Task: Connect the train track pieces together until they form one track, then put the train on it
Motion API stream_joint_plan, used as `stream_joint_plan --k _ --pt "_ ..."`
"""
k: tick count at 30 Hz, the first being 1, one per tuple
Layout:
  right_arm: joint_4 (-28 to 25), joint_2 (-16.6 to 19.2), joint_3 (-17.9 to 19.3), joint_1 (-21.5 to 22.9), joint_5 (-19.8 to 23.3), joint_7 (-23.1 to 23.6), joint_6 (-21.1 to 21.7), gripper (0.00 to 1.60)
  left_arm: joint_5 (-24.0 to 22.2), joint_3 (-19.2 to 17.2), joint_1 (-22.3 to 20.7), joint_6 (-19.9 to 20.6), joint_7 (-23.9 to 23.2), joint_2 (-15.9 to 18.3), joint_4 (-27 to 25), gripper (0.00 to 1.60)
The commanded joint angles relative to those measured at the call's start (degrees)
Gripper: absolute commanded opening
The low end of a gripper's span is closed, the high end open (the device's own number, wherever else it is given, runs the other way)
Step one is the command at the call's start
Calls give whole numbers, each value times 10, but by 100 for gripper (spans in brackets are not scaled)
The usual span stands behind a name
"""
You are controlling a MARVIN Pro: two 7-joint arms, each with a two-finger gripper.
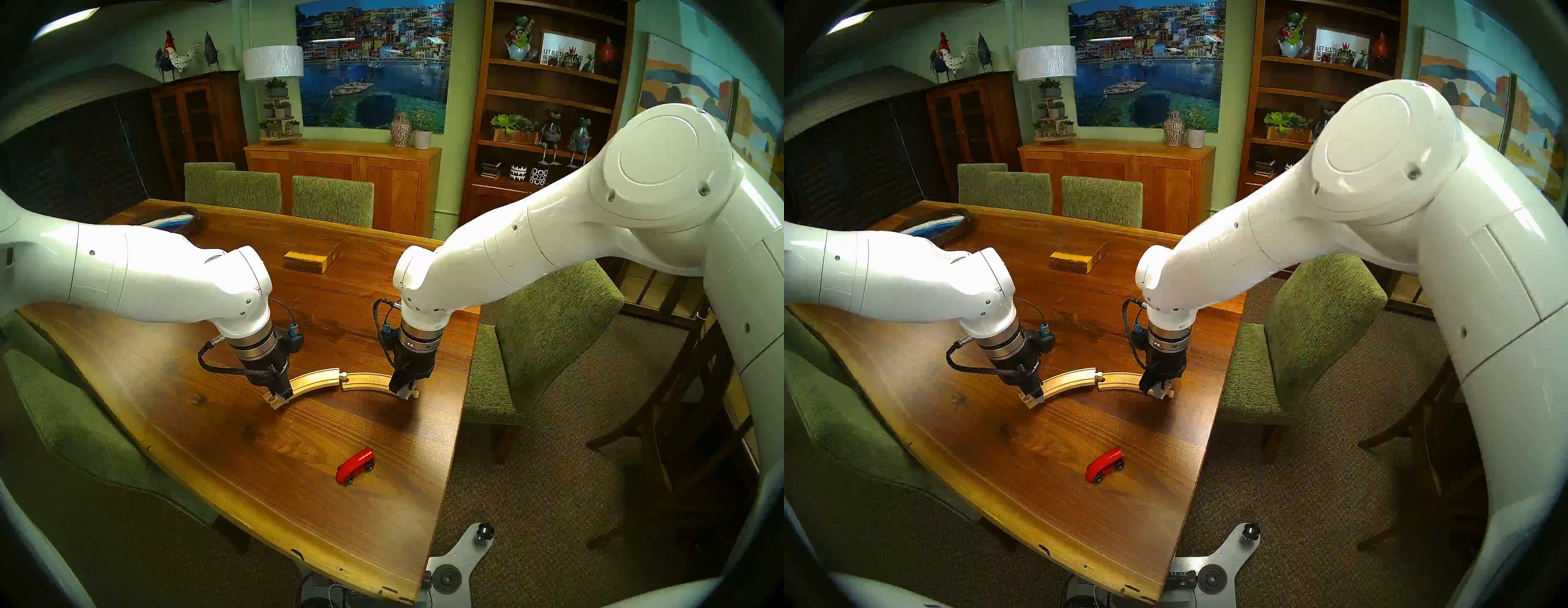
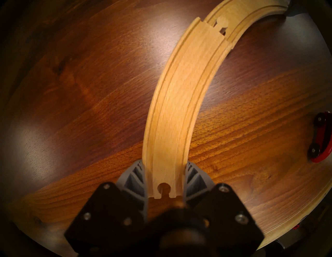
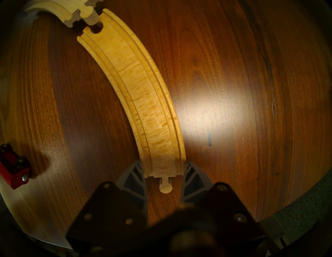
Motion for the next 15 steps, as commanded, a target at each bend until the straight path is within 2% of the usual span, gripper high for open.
stream_joint_plan --k 1,15 --pt "1 -1 0 -2 0 -3 -2 0 -3 -11 -11 1 -1 -7 3 0" --pt "1 -1 1 -2 0 -3 -2 0 -2 -7 4 -4 3 -19 20 0"
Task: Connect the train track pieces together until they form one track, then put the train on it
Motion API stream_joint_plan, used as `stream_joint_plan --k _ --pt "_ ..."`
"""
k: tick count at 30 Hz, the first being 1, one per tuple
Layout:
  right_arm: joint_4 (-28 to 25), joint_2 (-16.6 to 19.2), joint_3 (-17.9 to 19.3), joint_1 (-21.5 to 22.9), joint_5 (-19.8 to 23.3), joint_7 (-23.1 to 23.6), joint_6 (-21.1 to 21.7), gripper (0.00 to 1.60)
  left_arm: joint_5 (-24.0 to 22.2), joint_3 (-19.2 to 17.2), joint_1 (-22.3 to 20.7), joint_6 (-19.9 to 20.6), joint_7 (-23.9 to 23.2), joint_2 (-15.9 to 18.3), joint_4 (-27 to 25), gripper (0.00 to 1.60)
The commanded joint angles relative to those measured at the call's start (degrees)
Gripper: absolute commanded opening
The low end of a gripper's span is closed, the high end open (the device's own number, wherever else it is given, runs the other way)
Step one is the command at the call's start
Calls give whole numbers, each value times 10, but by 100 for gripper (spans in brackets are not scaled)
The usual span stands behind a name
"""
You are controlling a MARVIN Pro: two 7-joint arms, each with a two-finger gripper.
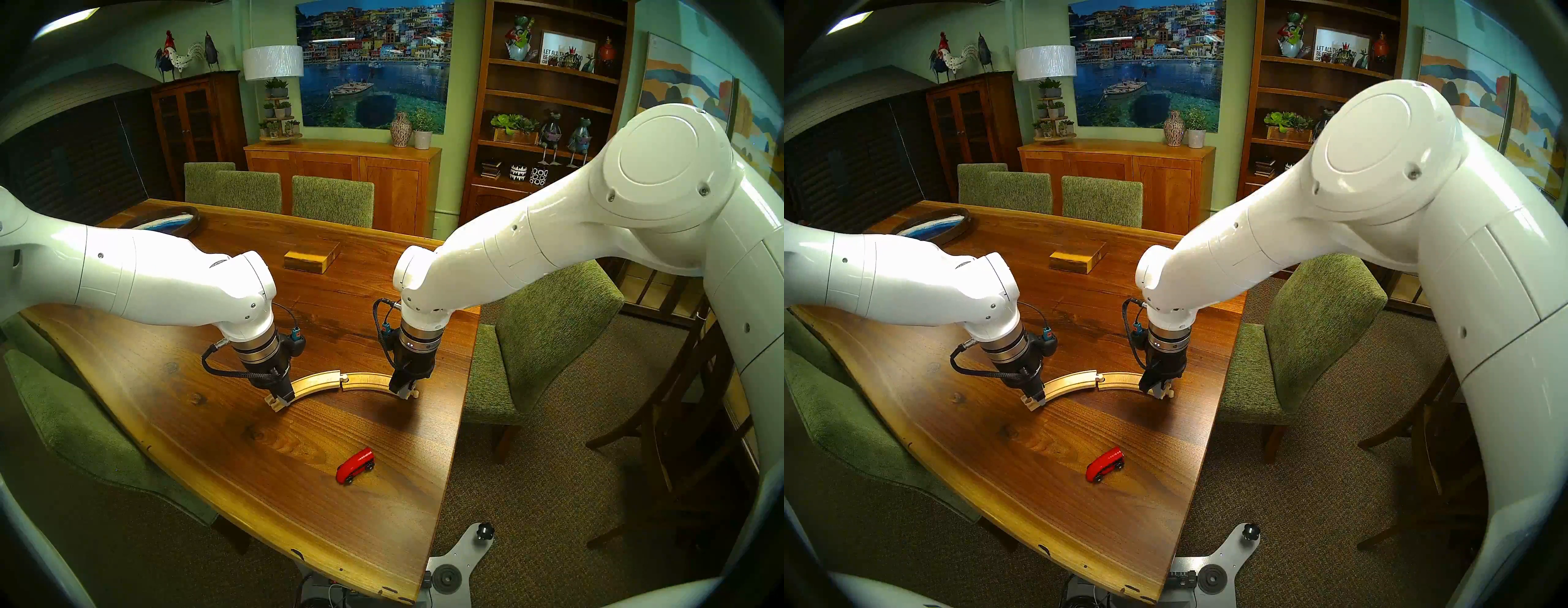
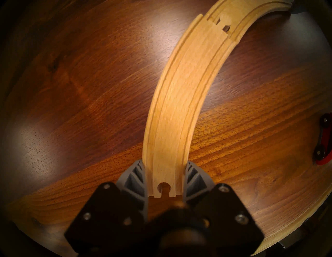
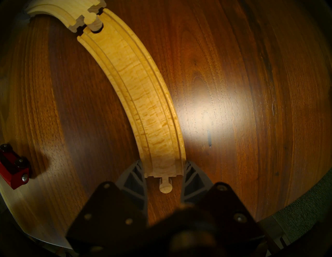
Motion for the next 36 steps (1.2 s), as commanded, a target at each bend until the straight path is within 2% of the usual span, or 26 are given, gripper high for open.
stream_joint_plan --k 1,21,36 --pt "1 -1 0 -2 0 -3 -2 0 3 -8 -12 1 -4 -6 6 0" --pt "1 -1 1 -2 0 -3 -1 0 6 -6 -13 5 -2 -2 -6 0" --pt "1 -1 1 -2 0 -3 -1 0 19 -5 -8 3 -12 -7 7 0"
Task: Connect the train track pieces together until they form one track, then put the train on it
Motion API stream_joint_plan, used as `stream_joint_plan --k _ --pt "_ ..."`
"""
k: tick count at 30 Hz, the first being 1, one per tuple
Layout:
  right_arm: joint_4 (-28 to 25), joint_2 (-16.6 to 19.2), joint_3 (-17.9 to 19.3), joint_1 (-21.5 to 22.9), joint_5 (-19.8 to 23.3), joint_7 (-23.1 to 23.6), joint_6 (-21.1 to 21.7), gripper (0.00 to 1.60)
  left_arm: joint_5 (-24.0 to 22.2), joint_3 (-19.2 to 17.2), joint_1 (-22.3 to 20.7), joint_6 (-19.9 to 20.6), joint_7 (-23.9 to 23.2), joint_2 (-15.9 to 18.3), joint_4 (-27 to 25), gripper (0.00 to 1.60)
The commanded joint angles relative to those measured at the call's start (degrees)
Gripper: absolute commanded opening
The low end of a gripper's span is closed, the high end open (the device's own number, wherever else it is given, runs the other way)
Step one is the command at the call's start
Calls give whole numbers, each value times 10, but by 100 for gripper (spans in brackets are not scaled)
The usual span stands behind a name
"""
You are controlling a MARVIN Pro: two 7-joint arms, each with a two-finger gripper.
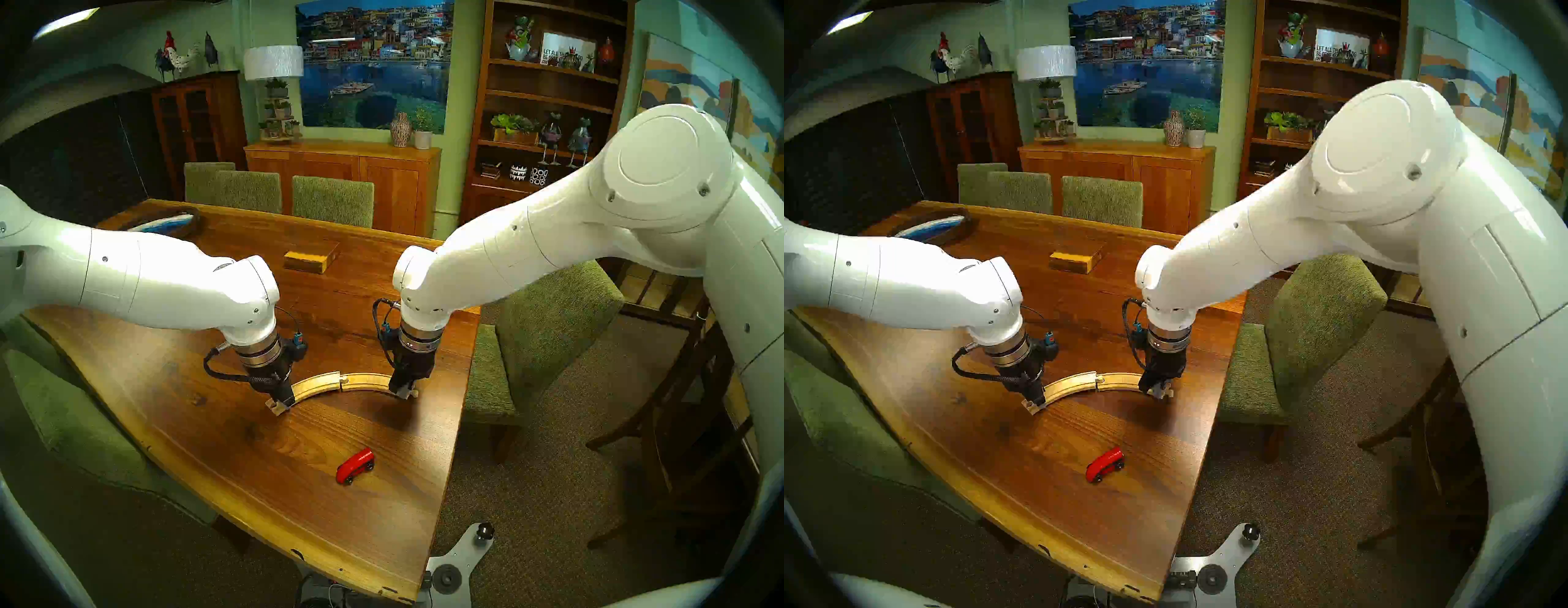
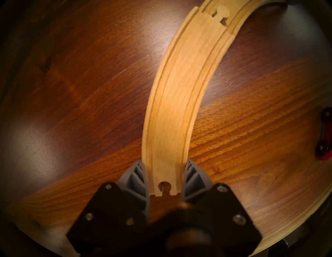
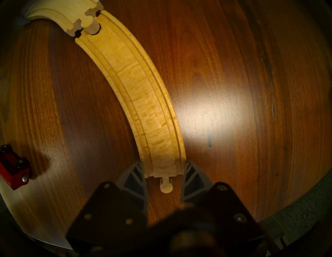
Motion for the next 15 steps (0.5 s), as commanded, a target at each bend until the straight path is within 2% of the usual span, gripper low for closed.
stream_joint_plan --k 1,15 --pt "0 -1 0 -2 0 -2 -1 0 5 -6 -12 -1 -6 -1 9 0" --pt "0 -1 0 -2 0 -2 -1 0 16 -6 -12 3 -14 -5 13 0"
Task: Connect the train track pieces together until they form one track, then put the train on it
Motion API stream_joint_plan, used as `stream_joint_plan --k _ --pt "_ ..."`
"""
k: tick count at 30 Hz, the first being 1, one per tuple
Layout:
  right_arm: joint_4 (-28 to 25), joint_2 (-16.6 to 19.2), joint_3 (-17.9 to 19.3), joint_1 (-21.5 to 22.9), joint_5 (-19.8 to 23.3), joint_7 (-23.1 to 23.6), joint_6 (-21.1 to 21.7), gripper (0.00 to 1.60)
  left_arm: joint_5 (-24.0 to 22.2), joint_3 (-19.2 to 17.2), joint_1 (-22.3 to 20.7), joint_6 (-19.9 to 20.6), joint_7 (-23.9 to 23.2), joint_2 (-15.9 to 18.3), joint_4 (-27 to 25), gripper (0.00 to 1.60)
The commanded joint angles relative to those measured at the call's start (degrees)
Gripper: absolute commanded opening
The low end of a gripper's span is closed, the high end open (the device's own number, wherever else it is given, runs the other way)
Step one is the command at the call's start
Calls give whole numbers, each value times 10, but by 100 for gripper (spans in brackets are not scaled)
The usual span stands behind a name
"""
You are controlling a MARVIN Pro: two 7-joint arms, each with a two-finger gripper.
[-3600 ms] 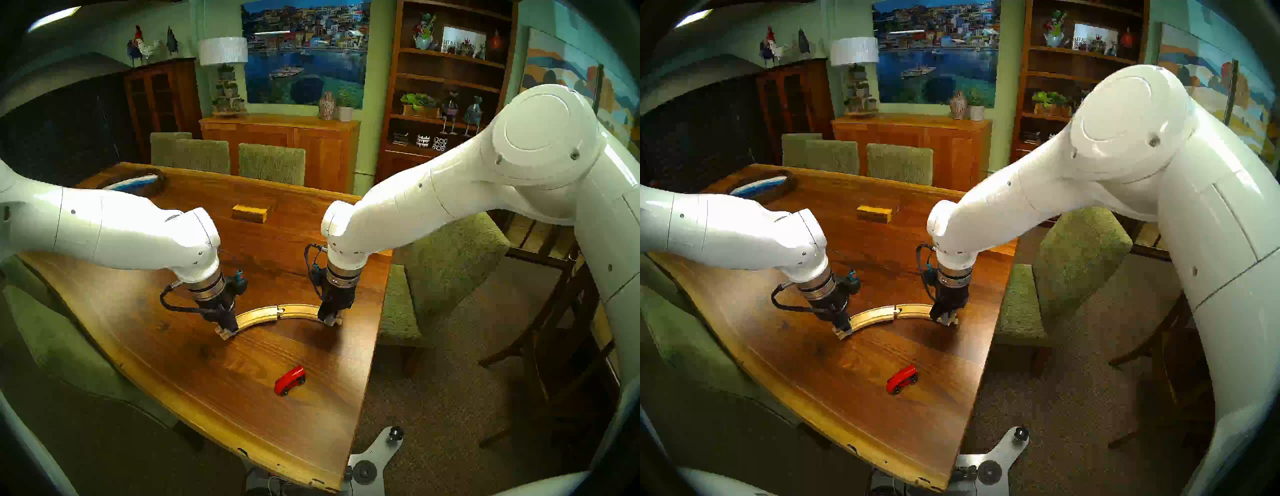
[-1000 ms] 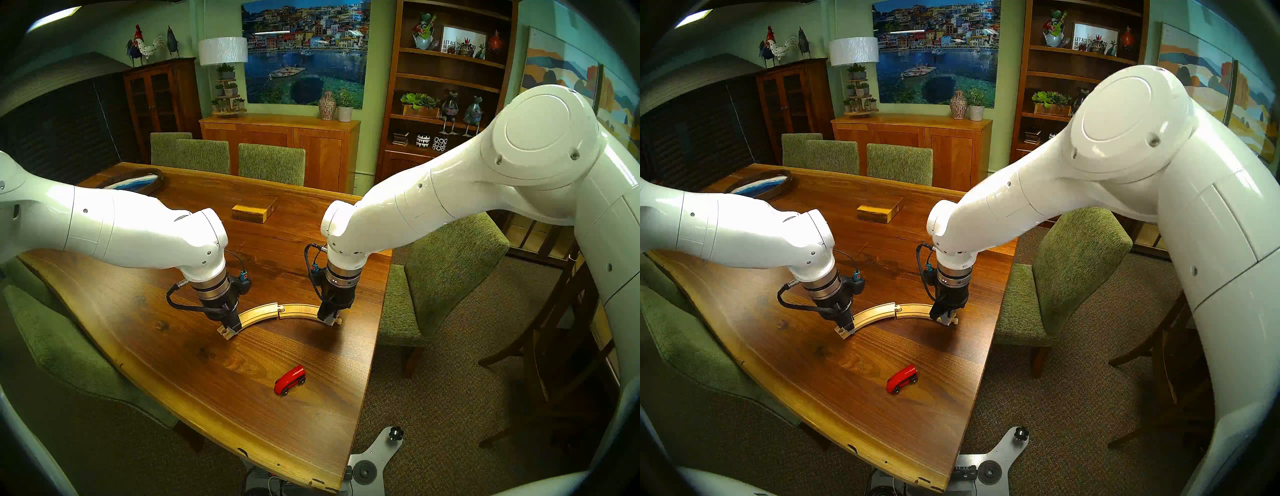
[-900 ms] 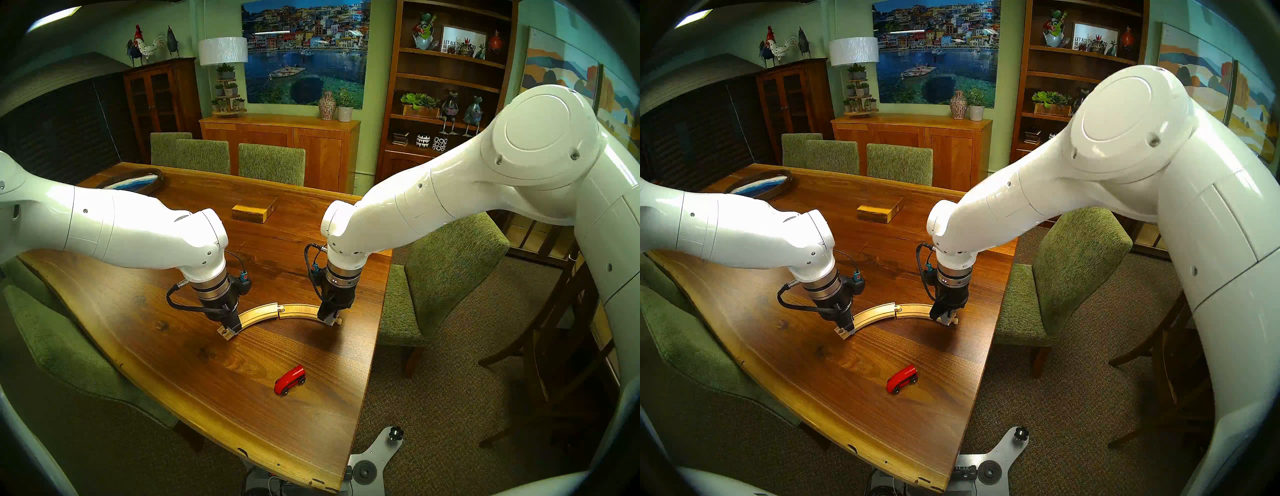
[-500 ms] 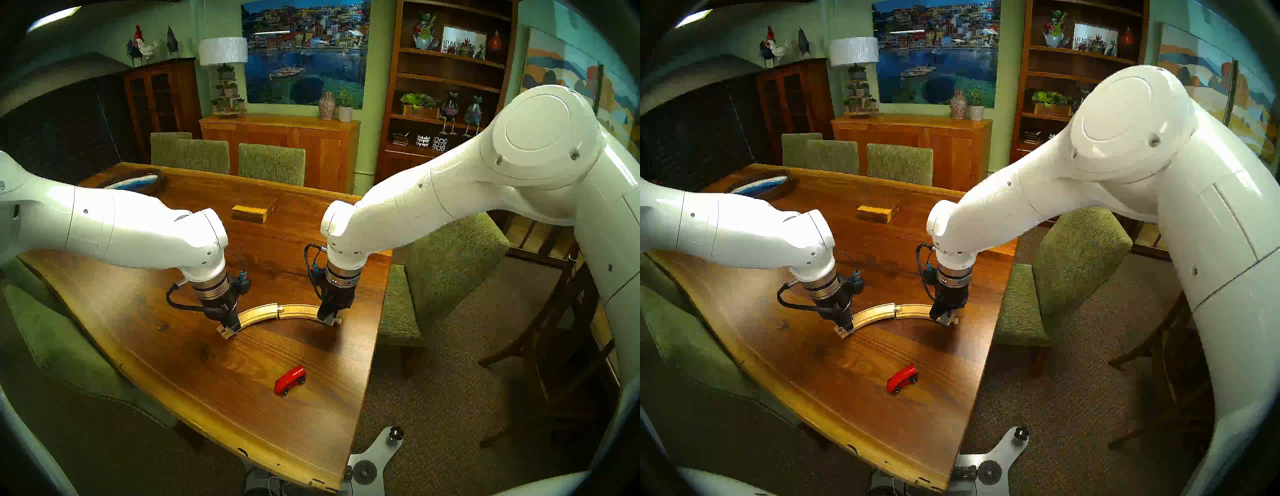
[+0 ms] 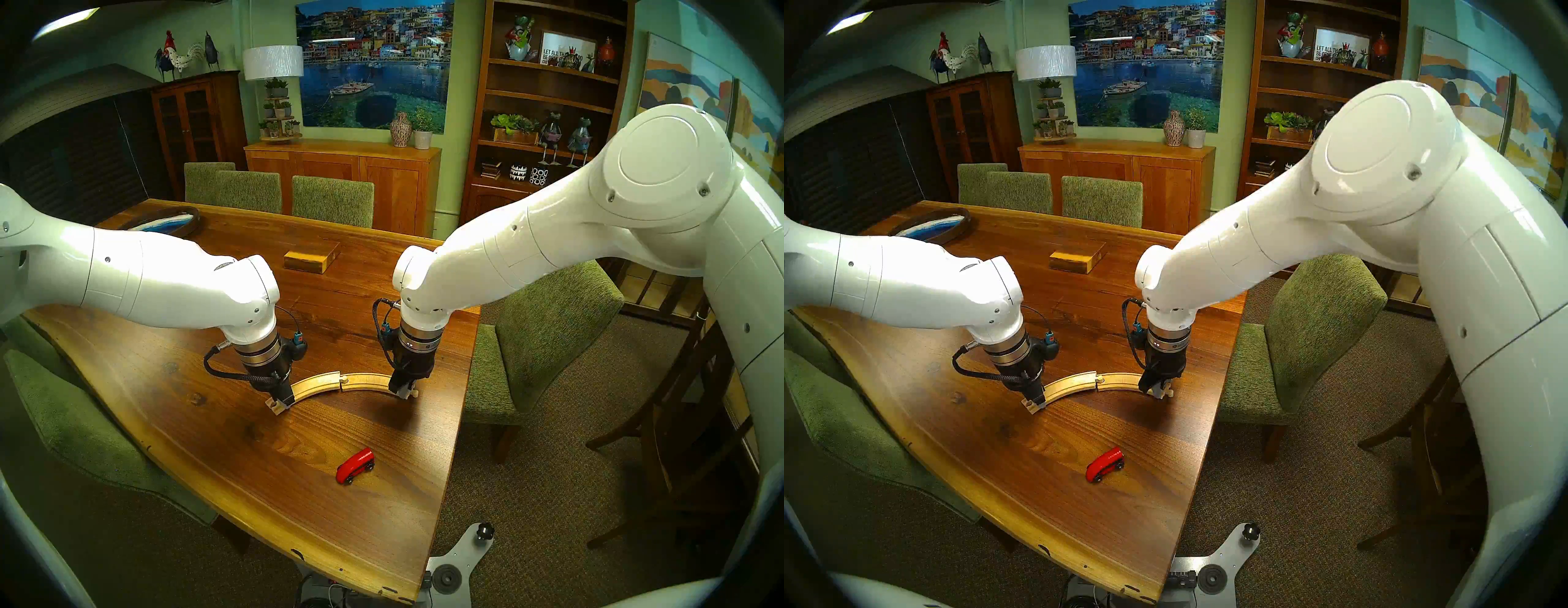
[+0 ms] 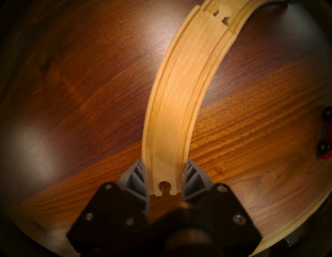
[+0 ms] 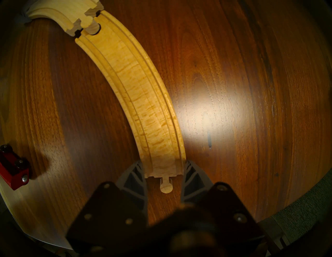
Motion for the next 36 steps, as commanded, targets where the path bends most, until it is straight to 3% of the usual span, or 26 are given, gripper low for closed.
stream_joint_plan --k 1,30,36 --pt "0 -1 0 -2 0 -2 -1 0 4 -5 -16 4 1 -1 4 0" --pt "0 0 1 -2 -1 -3 0 0 18 -17 -27 31 -10 6 -4 0" --pt "0 0 1 -2 -1 -2 0 0 14 -28 -57 42 -30 24 -19 0"
